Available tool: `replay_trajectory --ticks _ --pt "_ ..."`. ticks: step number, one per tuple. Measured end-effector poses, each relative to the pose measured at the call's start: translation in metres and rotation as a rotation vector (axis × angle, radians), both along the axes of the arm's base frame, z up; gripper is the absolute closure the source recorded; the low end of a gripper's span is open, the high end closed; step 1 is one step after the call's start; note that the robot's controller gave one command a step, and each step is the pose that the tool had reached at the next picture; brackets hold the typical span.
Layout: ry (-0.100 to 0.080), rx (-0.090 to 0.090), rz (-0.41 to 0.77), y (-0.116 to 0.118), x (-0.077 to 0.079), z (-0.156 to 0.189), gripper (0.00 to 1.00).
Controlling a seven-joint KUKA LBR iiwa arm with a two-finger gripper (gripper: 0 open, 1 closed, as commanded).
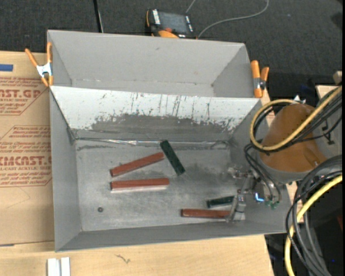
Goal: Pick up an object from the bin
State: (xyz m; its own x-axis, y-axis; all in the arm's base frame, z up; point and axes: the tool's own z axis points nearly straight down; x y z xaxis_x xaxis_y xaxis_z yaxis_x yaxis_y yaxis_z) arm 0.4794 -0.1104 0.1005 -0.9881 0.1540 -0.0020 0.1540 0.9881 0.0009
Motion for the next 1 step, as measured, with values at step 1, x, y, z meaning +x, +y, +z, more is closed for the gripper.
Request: replay_trajectory --ticks 1 --pt "0.002 0.000 -0.201 -0.0031 -0.0003 -0.0010 0.00"
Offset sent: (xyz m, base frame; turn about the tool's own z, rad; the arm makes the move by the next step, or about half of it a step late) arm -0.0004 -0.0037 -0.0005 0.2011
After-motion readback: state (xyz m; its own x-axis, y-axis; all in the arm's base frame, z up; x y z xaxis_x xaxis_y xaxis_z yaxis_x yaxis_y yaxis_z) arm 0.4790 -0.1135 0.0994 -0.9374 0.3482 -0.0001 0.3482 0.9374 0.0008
